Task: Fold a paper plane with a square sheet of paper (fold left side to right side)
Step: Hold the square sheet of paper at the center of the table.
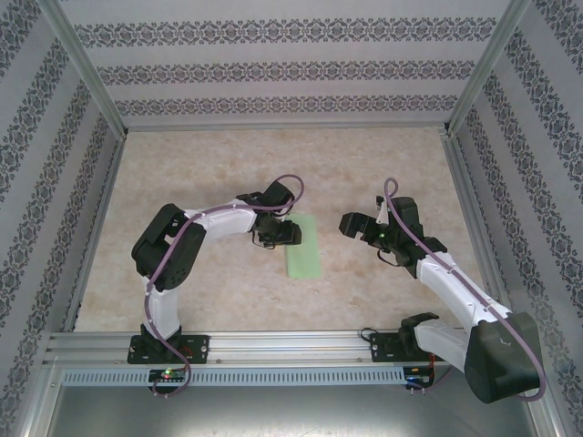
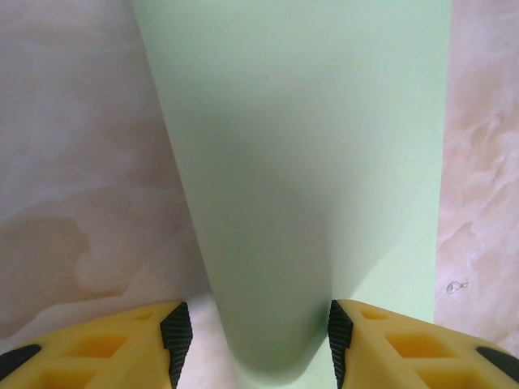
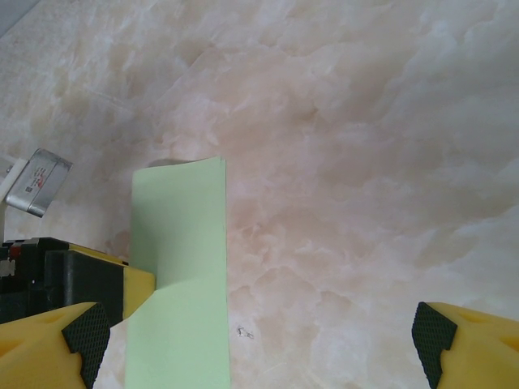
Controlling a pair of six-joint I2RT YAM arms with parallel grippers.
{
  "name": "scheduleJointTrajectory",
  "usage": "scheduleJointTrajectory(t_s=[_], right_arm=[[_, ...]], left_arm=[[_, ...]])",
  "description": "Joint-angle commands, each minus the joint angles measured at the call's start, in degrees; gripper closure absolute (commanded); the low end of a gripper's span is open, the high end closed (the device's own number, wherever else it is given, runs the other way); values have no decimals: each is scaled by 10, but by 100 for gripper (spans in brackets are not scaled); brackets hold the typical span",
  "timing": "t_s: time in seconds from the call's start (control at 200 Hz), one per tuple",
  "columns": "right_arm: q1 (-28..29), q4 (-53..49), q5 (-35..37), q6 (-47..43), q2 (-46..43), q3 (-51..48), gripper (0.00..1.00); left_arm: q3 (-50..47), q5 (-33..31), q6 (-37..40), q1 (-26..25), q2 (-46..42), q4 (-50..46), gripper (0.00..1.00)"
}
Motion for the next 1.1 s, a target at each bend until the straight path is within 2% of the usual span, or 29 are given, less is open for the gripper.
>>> scheduleJointTrajectory(t_s=[0.0,1.094], right_arm=[[-6,-2,-4,0,-8,-4,2],[-7,-11,-13,-1,-10,-4,2]], left_arm=[[-5,-9,21,-22,48,4,46],[7,-12,20,-26,61,-3,46]])
